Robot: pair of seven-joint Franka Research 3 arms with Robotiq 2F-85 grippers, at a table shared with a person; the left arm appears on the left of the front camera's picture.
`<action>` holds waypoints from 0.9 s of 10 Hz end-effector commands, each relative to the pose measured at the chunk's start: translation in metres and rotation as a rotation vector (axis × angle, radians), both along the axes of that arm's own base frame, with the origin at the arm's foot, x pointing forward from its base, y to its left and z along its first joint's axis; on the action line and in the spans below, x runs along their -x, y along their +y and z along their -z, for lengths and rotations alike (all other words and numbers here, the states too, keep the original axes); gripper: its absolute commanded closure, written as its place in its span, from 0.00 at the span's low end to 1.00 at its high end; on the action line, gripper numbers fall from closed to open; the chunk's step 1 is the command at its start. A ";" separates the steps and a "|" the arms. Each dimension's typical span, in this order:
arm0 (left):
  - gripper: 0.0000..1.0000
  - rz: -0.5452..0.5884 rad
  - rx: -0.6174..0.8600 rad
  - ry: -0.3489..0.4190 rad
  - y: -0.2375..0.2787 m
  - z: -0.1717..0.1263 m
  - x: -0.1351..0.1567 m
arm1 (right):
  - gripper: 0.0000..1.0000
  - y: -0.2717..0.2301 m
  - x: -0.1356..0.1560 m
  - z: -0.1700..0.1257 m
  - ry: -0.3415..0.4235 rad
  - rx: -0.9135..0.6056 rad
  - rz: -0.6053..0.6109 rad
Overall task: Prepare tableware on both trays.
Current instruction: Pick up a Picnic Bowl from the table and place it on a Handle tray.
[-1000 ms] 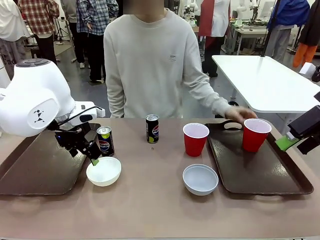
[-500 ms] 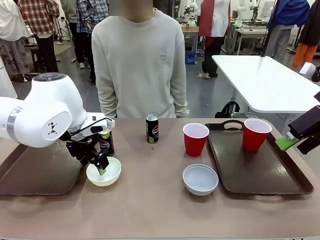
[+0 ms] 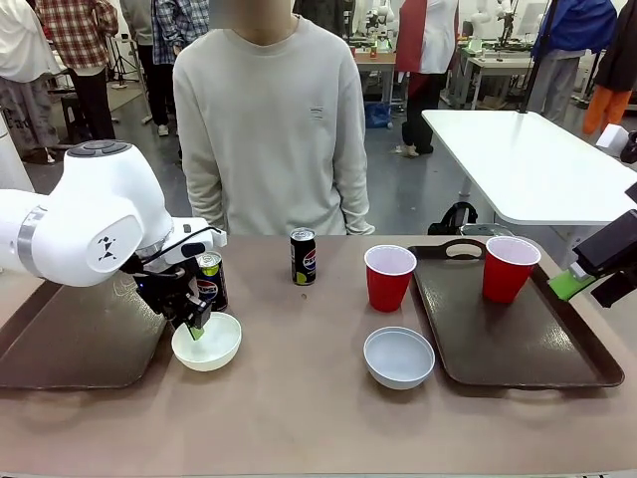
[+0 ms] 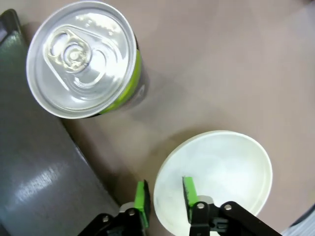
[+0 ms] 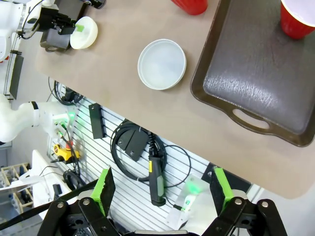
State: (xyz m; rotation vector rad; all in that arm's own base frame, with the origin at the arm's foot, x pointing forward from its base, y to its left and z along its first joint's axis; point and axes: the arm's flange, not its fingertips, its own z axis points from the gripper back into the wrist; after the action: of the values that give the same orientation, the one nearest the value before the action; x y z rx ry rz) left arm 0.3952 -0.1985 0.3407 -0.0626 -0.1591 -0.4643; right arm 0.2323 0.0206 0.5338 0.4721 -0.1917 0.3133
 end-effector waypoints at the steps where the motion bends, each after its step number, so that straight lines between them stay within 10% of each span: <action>1: 1.00 -0.049 -0.028 0.001 -0.001 -0.002 -0.001 | 0.00 0.000 -0.001 0.002 -0.001 0.012 0.011; 6: 1.00 -0.097 -0.089 0.029 0.012 -0.021 0.003 | 0.00 0.000 -0.001 0.002 -0.001 0.012 0.011; 9: 1.00 -0.116 0.077 0.105 0.085 -0.141 0.081 | 0.00 0.000 -0.001 0.002 -0.001 0.012 0.011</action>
State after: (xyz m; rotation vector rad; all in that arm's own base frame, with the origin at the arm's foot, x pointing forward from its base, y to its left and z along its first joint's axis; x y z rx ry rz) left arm 0.3541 -0.1482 0.4306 -0.0565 -0.0549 -0.3498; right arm 0.2324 0.0203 0.5338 0.4730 -0.1922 0.3128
